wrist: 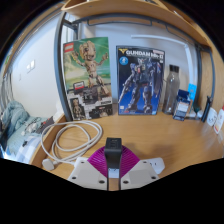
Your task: Unplug charger
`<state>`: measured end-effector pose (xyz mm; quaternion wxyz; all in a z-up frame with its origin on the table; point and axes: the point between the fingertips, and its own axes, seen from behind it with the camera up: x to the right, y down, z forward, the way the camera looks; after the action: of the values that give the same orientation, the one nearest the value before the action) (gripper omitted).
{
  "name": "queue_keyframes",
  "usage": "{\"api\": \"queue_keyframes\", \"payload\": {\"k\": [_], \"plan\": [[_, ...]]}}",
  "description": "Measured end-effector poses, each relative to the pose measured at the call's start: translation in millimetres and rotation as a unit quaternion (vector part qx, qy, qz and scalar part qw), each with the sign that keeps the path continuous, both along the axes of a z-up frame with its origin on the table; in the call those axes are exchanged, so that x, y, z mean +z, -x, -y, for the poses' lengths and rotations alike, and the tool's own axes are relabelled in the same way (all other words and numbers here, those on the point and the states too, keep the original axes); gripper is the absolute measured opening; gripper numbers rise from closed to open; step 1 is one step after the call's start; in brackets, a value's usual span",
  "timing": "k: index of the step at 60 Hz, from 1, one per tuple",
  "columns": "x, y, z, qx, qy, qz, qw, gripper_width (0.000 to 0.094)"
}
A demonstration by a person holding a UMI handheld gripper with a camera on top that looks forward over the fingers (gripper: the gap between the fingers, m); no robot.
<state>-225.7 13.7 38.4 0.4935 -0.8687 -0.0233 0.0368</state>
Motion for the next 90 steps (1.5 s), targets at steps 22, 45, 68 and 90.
{"api": "queue_keyframes", "payload": {"k": [22,45,68,90], "plan": [[242.1,-151.4,-57.4,-0.039,-0.084,-0.013,0.996,0.0108],[8.3,-231.0,59.0,-0.02,0.237,0.022,0.971,0.0108],[-45.7,-241.2,53.0,-0.024,0.294,0.043,0.955,0.018],[-40.1,-243.8,31.9,-0.05,0.269,0.053,0.96,0.0275]]}}
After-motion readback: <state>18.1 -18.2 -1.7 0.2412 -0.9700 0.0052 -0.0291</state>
